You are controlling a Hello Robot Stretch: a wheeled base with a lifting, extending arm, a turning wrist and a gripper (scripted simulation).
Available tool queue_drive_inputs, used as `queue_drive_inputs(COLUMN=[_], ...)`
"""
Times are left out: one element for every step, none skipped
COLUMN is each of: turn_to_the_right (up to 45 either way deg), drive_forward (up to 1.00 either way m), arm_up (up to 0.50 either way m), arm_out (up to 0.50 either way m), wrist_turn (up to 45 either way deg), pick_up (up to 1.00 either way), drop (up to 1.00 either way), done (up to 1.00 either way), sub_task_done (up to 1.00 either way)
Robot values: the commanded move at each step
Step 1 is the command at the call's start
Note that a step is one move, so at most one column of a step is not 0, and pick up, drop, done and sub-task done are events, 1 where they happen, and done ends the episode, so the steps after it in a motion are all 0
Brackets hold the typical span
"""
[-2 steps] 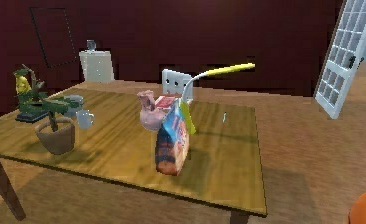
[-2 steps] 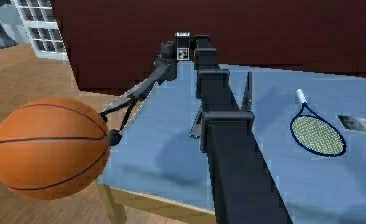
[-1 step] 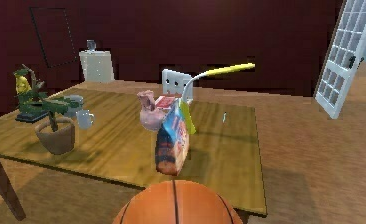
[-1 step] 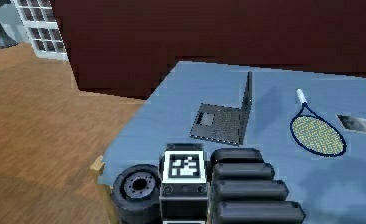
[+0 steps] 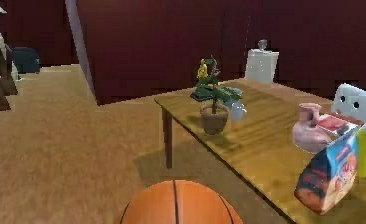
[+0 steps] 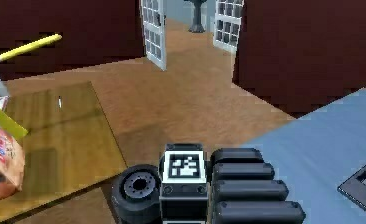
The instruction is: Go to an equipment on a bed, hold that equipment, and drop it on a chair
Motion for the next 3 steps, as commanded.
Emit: queue_drive_inputs(turn_to_the_right=[-33.0, 0.0, 0.0], drive_forward=[0.00, 1.00, 0.95], arm_up=[0.00, 0.00, 0.00], arm_out=[0.00, 0.00, 0.00], wrist_turn=[0.0, 0.0, 0.0], pick_up=[0.00, 0.00, 0.00], drop=[0.00, 0.00, 0.00], done=[0.00, 0.00, 0.00], sub_task_done=[0.00, 0.00, 0.00])
